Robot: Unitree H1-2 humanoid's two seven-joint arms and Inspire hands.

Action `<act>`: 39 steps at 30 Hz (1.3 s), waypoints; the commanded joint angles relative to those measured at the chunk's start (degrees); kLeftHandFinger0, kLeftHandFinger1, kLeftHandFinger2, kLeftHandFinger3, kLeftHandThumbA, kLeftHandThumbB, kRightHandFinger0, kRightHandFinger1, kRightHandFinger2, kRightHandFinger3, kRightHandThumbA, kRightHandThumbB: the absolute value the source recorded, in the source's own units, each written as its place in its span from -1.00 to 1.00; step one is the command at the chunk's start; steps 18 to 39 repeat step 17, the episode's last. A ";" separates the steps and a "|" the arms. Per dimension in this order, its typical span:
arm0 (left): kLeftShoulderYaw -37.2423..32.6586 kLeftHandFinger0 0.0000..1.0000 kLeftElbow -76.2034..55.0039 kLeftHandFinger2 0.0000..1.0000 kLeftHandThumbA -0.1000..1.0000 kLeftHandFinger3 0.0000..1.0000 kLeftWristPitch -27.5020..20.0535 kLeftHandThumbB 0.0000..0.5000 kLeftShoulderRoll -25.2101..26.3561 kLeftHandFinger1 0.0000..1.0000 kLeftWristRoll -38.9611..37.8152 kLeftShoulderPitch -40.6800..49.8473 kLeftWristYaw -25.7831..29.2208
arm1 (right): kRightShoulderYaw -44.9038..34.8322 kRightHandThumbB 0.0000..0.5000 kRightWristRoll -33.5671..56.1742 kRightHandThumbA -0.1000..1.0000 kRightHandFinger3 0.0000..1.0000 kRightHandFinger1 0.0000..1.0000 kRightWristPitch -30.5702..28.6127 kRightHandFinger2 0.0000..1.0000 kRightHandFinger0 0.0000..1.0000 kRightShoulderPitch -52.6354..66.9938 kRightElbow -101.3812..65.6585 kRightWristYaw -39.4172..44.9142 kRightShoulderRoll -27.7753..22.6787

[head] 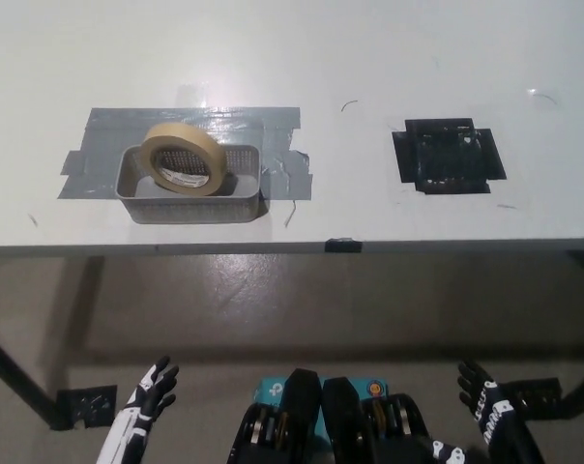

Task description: The robot picks the tape placed on the black area with right hand and places it in the small grey container.

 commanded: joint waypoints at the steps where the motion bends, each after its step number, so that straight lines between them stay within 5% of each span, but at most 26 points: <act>1: 0.66 1.00 -0.30 1.00 1.00 1.00 -1.85 -0.27 0.02 1.00 -2.58 -0.39 -0.77 | -1.24 0.31 5.09 1.00 1.00 1.00 -5.10 1.00 1.00 -1.05 0.24 4.86 0.54; 39: 0.63 1.00 0.69 1.00 1.00 1.00 -1.33 -0.32 0.30 1.00 -1.01 -0.81 0.22 | -3.27 0.30 5.45 1.00 1.00 1.00 -5.62 1.00 1.00 -1.39 1.16 7.24 1.34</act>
